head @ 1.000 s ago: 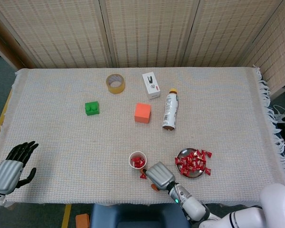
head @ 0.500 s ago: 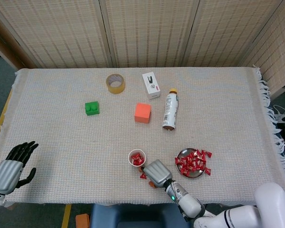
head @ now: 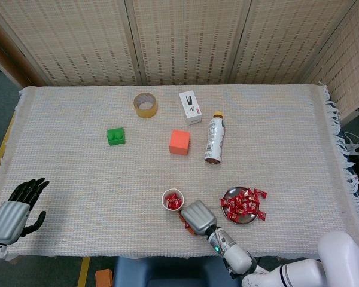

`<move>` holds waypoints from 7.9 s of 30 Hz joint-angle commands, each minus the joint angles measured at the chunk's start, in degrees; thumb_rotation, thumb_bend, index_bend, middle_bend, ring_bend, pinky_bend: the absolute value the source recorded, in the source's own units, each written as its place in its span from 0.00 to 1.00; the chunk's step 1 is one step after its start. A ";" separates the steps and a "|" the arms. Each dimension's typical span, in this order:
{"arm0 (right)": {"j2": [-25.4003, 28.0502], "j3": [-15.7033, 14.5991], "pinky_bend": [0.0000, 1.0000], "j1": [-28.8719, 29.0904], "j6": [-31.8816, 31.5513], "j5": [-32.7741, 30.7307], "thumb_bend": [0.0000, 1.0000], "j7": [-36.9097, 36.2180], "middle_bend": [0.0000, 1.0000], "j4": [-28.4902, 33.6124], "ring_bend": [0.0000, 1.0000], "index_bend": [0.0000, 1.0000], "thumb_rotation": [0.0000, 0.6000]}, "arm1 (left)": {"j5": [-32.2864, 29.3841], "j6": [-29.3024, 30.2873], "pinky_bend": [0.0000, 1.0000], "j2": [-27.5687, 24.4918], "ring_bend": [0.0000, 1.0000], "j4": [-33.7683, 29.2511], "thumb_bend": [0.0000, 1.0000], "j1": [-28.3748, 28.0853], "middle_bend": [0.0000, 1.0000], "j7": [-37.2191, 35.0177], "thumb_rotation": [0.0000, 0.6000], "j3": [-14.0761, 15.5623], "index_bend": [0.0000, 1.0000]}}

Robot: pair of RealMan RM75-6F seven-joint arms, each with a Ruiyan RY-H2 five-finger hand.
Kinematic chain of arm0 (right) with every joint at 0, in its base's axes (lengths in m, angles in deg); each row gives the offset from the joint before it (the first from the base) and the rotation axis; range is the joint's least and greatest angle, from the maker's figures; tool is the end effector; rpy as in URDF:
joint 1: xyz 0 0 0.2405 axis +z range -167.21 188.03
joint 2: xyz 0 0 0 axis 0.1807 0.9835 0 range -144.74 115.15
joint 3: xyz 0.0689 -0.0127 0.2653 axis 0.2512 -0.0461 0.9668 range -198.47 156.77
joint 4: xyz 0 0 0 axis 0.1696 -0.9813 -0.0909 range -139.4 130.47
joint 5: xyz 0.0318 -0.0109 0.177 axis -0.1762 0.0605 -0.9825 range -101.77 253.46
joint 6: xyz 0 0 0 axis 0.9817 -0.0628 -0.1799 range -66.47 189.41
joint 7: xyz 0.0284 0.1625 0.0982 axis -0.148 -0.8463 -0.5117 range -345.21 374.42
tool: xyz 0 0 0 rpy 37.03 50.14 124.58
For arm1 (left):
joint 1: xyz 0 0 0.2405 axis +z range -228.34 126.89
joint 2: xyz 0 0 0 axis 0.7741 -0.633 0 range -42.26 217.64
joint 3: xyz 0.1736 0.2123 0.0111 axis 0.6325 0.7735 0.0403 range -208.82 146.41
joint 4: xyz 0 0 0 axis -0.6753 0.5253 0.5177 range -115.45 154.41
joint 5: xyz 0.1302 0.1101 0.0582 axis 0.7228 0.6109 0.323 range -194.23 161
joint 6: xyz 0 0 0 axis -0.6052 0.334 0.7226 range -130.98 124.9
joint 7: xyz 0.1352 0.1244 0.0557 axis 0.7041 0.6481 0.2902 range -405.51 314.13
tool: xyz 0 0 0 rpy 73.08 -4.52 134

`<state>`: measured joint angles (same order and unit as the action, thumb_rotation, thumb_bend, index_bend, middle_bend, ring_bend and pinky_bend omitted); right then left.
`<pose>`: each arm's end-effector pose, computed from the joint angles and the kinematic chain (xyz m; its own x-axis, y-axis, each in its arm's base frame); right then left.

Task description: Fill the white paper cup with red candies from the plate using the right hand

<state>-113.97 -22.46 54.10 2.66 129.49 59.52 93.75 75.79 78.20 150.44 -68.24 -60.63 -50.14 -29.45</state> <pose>-0.1165 -0.2830 -0.1027 0.6193 -0.4205 0.6630 -0.7511 -0.5632 0.3444 -0.3064 0.2394 0.1749 0.4469 0.1100 0.8878 0.8869 -0.1841 -0.4236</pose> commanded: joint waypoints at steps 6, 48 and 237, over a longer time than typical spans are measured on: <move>0.05 -0.03 1.00 -0.06 -0.30 -0.57 0.22 0.78 0.92 0.17 0.92 0.56 1.00 | -0.16 -0.07 0.09 0.02 0.00 -0.13 0.48 0.04 0.00 0.30 1.00 0.02 0.00; 3.17 10.73 1.00 7.06 -4.61 -2.92 0.22 -2.70 0.93 8.66 0.89 0.24 1.00 | -1.22 -0.48 0.09 0.10 0.01 -0.09 0.48 -0.06 0.00 0.36 1.00 -0.39 0.00; -1.21 14.34 1.00 5.40 -4.24 -6.97 0.21 -3.58 0.92 2.35 0.86 0.37 1.00 | 0.32 -0.95 0.11 0.55 0.04 0.07 0.50 -0.60 0.01 1.80 1.00 0.56 0.00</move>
<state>-115.37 -8.01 59.52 -1.59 122.62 56.04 95.95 76.07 77.27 150.98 -68.16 -61.21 -48.40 -28.91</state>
